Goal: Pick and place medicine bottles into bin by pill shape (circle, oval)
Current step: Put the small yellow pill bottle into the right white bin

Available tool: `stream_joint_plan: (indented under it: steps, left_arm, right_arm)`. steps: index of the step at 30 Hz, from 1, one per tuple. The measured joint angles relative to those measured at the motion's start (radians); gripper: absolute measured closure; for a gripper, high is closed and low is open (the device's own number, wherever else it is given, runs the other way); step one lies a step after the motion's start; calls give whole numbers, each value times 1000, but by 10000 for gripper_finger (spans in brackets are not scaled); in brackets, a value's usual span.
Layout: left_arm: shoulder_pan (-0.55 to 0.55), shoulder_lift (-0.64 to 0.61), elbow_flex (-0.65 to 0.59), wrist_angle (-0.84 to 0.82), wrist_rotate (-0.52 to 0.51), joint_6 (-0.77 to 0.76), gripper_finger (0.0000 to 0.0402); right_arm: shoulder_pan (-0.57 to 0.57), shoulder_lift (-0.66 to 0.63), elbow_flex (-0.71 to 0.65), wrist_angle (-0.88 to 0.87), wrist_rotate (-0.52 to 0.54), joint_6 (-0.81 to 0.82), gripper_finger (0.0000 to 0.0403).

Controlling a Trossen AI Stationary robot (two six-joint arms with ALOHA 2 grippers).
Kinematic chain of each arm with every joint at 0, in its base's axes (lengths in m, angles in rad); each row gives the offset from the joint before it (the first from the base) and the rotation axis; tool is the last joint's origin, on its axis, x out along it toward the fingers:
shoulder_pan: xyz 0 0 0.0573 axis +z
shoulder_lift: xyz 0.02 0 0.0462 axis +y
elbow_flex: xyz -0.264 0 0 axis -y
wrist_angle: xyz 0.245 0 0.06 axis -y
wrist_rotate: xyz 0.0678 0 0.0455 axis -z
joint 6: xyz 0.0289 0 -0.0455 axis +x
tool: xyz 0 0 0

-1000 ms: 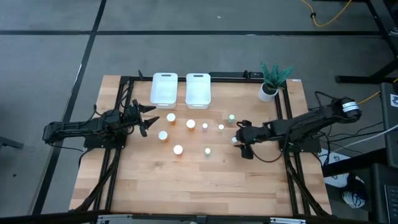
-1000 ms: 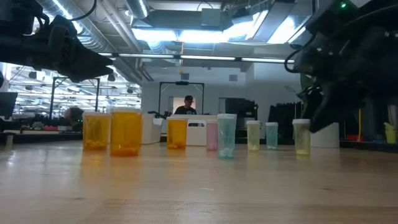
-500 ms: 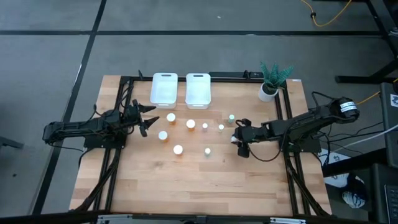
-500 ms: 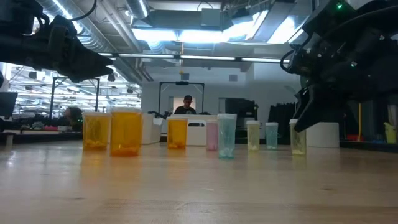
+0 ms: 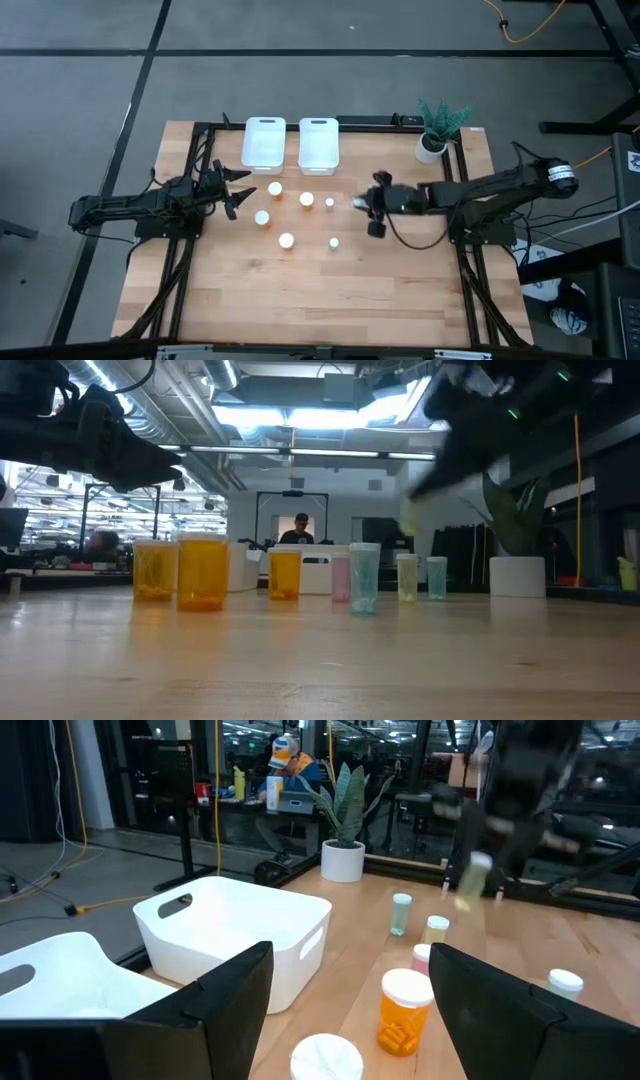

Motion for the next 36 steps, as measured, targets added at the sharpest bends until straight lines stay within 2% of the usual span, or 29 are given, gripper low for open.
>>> stream_joint_plan:
  steps: [6, 13, 18, 22, 26, 30, 36]
  left_arm:
    - [0, 0, 0, 27, 0, -1, 141]
    - [0, 0, 0, 90, 0, 7, 141]
    - [0, 0, 0, 192, 1, 18, 141]
    - [0, 9, 11, 188, 11, -57, 141]
    - [0, 59, 44, 109, 12, -100, 141]
    - [0, 132, 63, 105, 12, -111, 141]
    - [1, 219, 103, 89, 12, -107, 141]
  right_arm:
    - [-126, 3, 203, -15, -5, -190, 291]
    - [-303, 89, 379, -11, -108, -245, 291]
    - [-413, 242, 482, -14, -232, -247, 291]
    - [-480, 401, 574, -16, -315, -247, 291]
    - [-530, 562, 695, -26, -324, -246, 291]
    - [-561, 706, 825, -77, -325, -217, 291]
    - [-582, 853, 953, -185, -327, -160, 291]
